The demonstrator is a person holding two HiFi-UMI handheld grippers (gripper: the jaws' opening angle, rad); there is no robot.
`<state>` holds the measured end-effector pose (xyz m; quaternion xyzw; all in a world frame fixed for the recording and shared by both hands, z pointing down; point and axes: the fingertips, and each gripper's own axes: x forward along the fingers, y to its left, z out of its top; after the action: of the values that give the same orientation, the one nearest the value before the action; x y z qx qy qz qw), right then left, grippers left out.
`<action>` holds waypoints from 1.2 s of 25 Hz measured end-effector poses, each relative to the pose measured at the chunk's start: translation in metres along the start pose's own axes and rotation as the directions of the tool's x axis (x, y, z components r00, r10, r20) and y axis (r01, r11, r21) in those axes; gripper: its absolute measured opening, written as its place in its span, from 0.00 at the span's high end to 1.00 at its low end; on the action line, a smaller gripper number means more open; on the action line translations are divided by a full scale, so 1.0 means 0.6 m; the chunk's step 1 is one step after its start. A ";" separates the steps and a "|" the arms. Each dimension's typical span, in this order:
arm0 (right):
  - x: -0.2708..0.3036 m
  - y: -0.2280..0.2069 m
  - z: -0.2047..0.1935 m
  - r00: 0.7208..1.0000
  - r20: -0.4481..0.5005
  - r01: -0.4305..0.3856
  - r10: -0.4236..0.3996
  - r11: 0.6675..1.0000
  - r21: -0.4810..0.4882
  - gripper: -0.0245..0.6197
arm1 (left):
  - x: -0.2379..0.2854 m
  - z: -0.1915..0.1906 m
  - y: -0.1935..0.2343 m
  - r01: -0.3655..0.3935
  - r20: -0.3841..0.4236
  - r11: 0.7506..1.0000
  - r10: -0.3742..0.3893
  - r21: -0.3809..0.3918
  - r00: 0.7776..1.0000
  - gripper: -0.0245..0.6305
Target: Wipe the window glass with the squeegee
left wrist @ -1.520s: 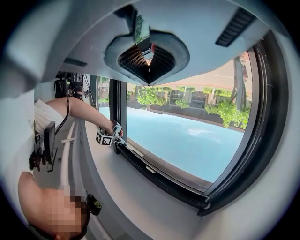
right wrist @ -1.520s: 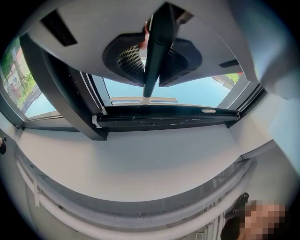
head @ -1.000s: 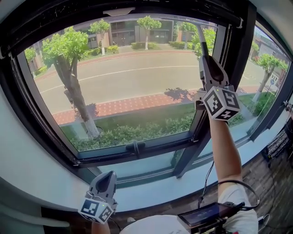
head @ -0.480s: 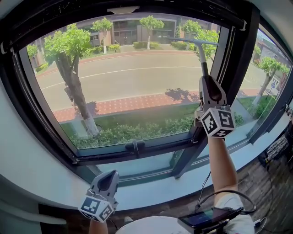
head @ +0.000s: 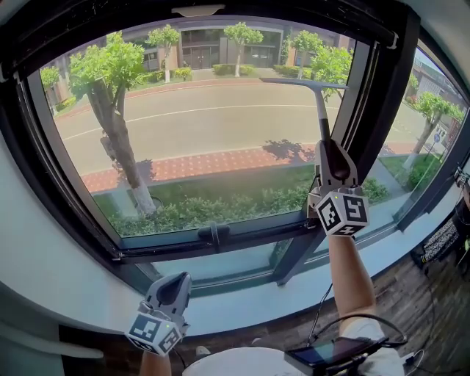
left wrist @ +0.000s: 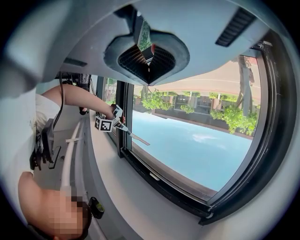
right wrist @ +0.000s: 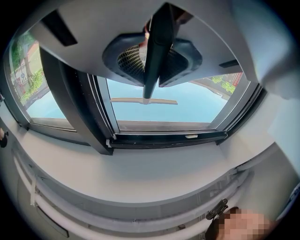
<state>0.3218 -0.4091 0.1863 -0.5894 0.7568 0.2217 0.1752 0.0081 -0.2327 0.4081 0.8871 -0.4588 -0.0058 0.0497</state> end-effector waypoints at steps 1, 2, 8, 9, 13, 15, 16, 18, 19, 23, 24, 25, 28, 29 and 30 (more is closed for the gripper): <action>-0.003 0.001 -0.004 1.000 -0.004 0.001 -0.001 1.000 -0.001 0.80 | 0.001 0.000 0.000 0.001 -0.001 1.000 -0.001 -0.001 1.000 0.93; -0.006 0.001 -0.008 1.000 -0.008 0.002 -0.002 1.000 -0.002 0.80 | 0.002 0.000 -0.001 0.001 -0.001 1.000 -0.001 -0.001 1.000 0.93; -0.026 0.006 -0.034 1.000 -0.030 0.009 -0.009 1.000 -0.001 0.80 | 0.007 -0.007 0.000 0.008 -0.004 1.000 -0.008 -0.005 1.000 0.93; -0.030 0.008 -0.038 0.999 -0.033 0.011 -0.011 1.000 -0.001 0.80 | 0.008 -0.008 0.000 0.006 -0.005 1.000 -0.006 -0.006 1.000 0.93; -0.043 0.012 -0.055 0.999 -0.050 0.017 -0.017 1.000 0.000 0.80 | 0.011 -0.007 0.003 0.004 -0.008 1.000 -0.004 -0.009 1.000 0.93; -0.049 0.014 -0.061 0.998 -0.057 0.018 -0.018 1.000 0.000 0.80 | 0.012 -0.006 0.005 0.004 -0.008 1.000 -0.004 -0.009 1.000 0.93; -0.052 0.014 -0.065 0.998 -0.061 0.019 -0.019 1.000 0.001 0.80 | 0.013 -0.006 0.006 0.002 -0.008 1.000 -0.002 -0.009 1.000 0.94; -0.058 0.016 -0.072 0.997 -0.069 0.020 -0.020 1.000 0.005 0.80 | 0.014 -0.005 0.008 0.001 -0.007 1.000 -0.001 -0.011 1.000 0.93; -0.062 0.017 -0.076 0.997 -0.074 0.021 -0.020 1.000 0.006 0.80 | 0.015 -0.005 0.008 0.001 -0.007 1.000 -0.001 -0.011 1.000 0.93; -0.083 0.023 -0.096 0.995 -0.095 0.024 -0.025 1.000 -0.008 0.80 | 0.018 -0.007 0.011 -0.001 -0.010 1.000 0.001 -0.013 1.000 0.93; -0.088 0.025 -0.102 0.995 -0.100 0.026 -0.027 1.000 -0.010 0.80 | 0.019 -0.008 0.012 -0.002 -0.011 1.000 0.002 -0.014 1.000 0.93; -0.094 0.027 -0.107 0.994 -0.107 0.028 -0.029 1.000 -0.010 0.80 | 0.019 -0.008 0.013 -0.002 -0.012 1.000 0.002 -0.015 1.000 0.93; -0.107 0.031 -0.122 0.992 -0.122 0.034 -0.035 0.999 -0.009 0.80 | 0.022 -0.009 0.013 0.000 -0.015 1.000 0.000 -0.014 1.000 0.93; -0.110 0.033 -0.125 0.991 -0.126 0.035 -0.036 0.999 -0.011 0.80 | 0.024 -0.010 0.013 0.001 -0.016 1.000 -0.001 -0.014 1.000 0.93; -0.114 0.034 -0.128 0.991 -0.130 0.035 -0.037 0.999 -0.014 0.80 | 0.025 -0.011 0.012 0.002 -0.018 1.000 -0.002 -0.014 1.000 0.93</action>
<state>0.3183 -0.3907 0.2895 -0.6171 0.7546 0.1841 0.1259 0.0110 -0.2485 0.4156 0.8873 -0.4573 -0.0013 0.0600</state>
